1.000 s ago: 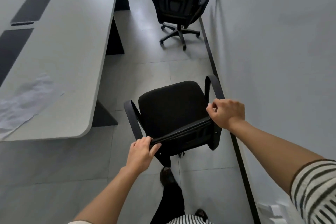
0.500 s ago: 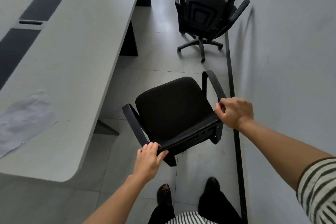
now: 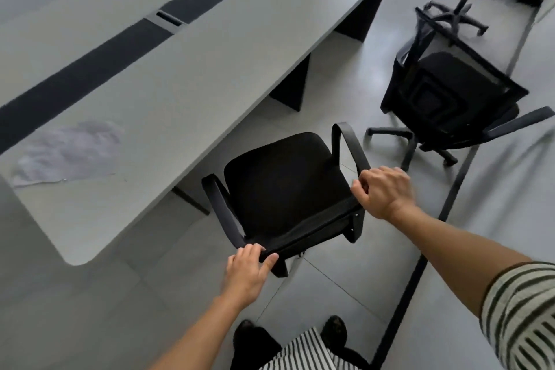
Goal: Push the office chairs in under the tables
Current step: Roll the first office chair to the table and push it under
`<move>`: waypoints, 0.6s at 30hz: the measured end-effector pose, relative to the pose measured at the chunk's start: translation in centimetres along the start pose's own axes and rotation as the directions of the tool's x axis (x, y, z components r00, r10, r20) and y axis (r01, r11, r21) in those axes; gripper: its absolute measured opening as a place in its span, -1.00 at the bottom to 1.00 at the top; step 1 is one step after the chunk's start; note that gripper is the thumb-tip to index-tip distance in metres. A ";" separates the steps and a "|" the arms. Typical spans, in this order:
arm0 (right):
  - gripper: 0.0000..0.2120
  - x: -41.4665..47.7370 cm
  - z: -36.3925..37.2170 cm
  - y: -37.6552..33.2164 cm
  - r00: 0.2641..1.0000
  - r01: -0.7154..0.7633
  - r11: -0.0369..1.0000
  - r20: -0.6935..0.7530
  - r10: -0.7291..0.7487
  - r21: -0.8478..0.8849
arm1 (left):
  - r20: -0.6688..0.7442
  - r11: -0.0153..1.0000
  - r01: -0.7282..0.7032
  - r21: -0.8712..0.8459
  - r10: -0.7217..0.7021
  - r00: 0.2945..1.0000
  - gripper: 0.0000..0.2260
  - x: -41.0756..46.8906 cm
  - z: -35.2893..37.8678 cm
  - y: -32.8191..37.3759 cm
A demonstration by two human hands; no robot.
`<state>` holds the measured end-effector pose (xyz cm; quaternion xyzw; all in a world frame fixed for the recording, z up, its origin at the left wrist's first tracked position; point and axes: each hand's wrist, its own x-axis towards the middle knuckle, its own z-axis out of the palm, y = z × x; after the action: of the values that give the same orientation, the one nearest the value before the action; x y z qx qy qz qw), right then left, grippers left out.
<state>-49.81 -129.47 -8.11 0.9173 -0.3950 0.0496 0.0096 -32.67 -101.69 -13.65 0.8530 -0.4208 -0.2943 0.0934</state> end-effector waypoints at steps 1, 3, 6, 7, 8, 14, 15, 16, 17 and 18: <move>-0.52 1.4 0.0 0.3 1.000 0.026 1.000 0.003 -0.026 -0.001 | 0.002 1.000 0.029 -0.001 -0.029 1.000 -0.44 0.6 -0.1 0.6; -0.53 4.3 -0.1 0.8 0.997 0.081 0.997 -0.008 -0.081 -0.007 | -0.016 0.997 0.072 -0.021 -0.073 0.997 -0.54 2.0 -0.2 1.6; -0.56 8.5 -0.1 1.0 0.992 0.130 0.991 -0.008 -0.130 -0.023 | -0.044 0.992 0.108 -0.060 -0.111 0.993 -0.54 4.8 -0.8 2.4; -0.56 9.8 0.1 1.2 0.990 0.140 0.990 -0.002 -0.140 -0.026 | -0.047 0.992 0.109 -0.068 -0.113 0.993 -0.53 5.9 -1.1 2.5; -0.55 11.1 0.4 1.3 0.989 0.150 0.988 0.000 -0.150 -0.026 | -0.049 0.991 0.109 -0.075 -0.113 0.992 -0.52 7.0 -1.3 2.5; -0.52 18.4 1.5 0.8 0.986 0.162 0.987 0.022 -0.162 0.011 | -0.106 0.987 0.114 -0.114 -0.126 0.986 -0.35 12.9 -3.7 2.2; -0.52 19.6 1.7 0.6 0.987 0.159 0.987 0.017 -0.160 0.019 | -0.111 0.986 0.119 -0.112 -0.132 0.985 -0.34 14.1 -4.5 1.9; -0.52 20.7 1.8 0.4 0.988 0.152 0.988 0.002 -0.152 0.026 | -0.117 0.986 0.122 -0.110 -0.135 0.984 -0.34 15.4 -5.4 1.6; -0.54 21.8 1.9 0.0 0.990 0.143 0.989 -0.011 -0.143 0.033 | -0.123 0.987 0.123 -0.105 -0.136 0.983 -0.35 16.6 -6.4 1.3; -0.56 22.9 1.9 -0.3 0.991 0.131 0.990 -0.005 -0.130 0.044 | -0.125 0.986 0.130 -0.106 -0.143 0.982 -0.38 17.7 -7.4 0.9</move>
<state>-33.80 -145.89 -7.73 0.9411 -0.3330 0.0587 -0.0068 -20.65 -116.62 -14.81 0.8921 -0.3392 -0.2628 0.1419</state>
